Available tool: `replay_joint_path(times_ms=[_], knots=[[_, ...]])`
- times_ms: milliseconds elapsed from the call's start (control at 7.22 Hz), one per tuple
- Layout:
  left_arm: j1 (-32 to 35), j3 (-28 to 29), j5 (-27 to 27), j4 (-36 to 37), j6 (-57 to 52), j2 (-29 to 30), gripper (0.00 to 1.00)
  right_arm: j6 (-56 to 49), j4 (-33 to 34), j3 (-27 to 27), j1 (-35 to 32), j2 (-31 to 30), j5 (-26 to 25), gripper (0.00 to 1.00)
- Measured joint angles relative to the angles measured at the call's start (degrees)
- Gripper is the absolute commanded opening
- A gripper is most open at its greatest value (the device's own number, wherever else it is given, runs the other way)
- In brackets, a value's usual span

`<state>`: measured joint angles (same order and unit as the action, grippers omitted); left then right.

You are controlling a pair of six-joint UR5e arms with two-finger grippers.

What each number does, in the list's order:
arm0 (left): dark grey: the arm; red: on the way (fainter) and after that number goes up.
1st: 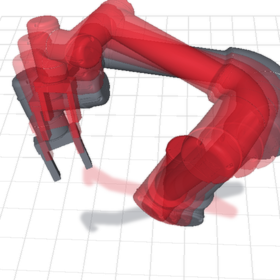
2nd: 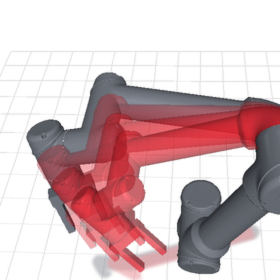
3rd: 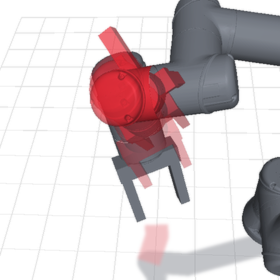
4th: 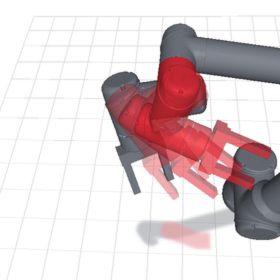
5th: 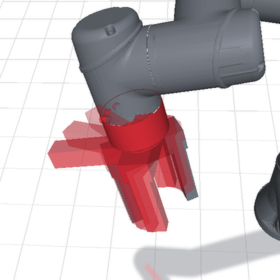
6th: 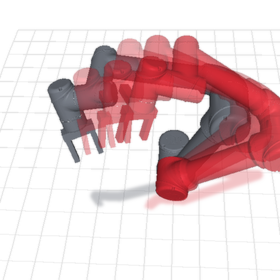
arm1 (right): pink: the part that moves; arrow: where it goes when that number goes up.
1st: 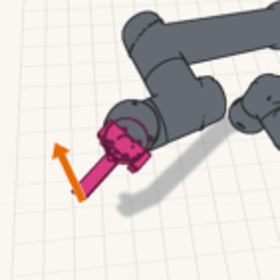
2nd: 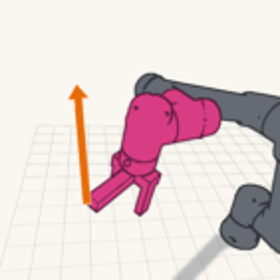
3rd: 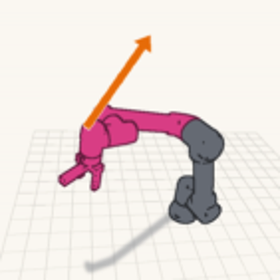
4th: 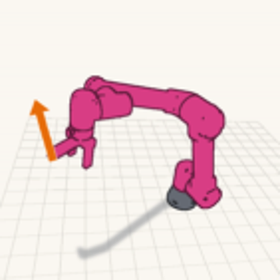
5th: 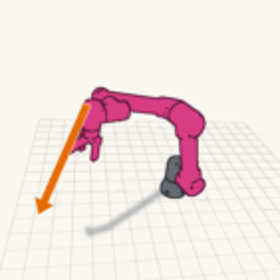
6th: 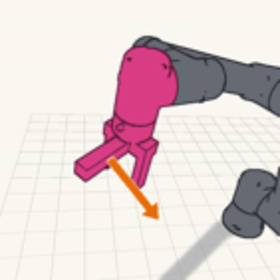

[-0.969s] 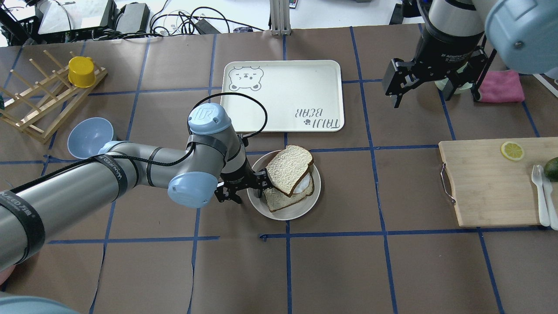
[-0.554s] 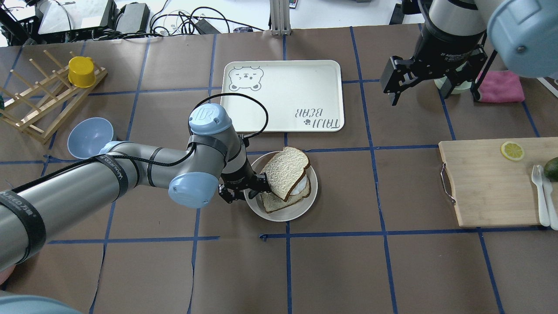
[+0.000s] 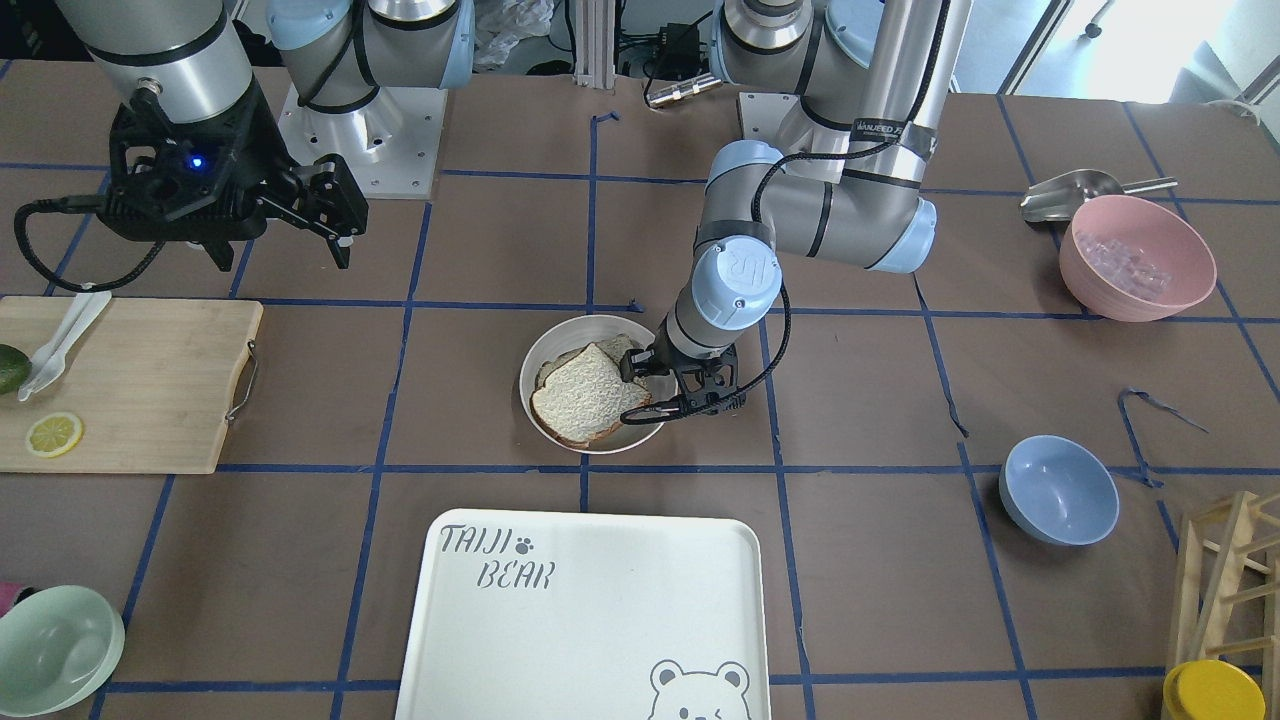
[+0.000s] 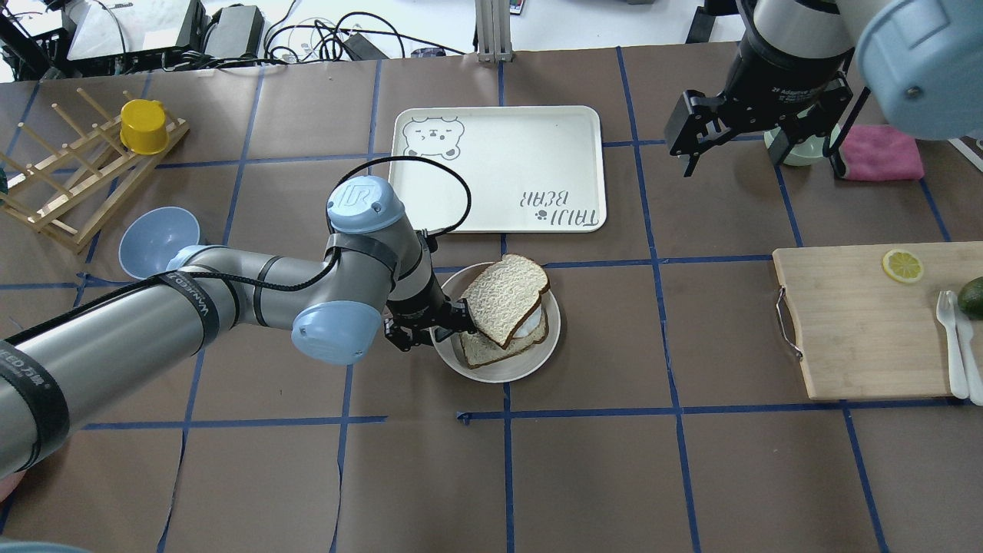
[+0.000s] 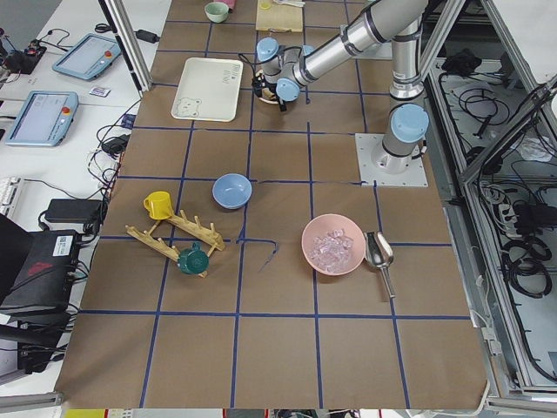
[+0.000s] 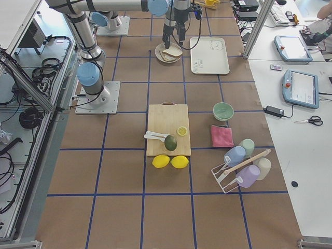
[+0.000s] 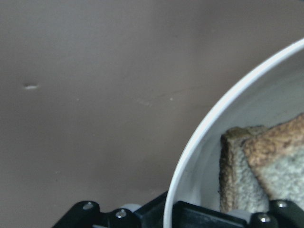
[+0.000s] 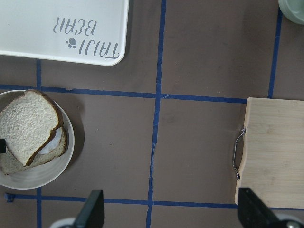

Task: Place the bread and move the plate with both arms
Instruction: 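Slide the white plate with the left gripper onto the cream tray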

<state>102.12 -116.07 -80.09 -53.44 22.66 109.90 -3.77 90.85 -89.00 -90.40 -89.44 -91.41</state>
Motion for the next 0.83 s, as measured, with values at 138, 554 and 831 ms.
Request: replay_joint_path(times_ms=[138, 554, 831], knots=[[-0.2, 0.1, 0.0, 0.1, -0.1, -0.4, 0.0, -0.1, -0.1, 0.0, 0.1, 0.0, 0.0, 1.0], [-0.9, -0.5, 1.1, 3.8, -0.5, -2.8, 0.0, -0.3, -0.3, -0.2, 0.1, 0.0, -0.6, 1.0], [-1.2, -3.6, 2.6, 11.9, -0.9, -4.4, 0.0, -0.4, -0.1, -0.4, 0.1, 0.0, -0.7, 1.0]])
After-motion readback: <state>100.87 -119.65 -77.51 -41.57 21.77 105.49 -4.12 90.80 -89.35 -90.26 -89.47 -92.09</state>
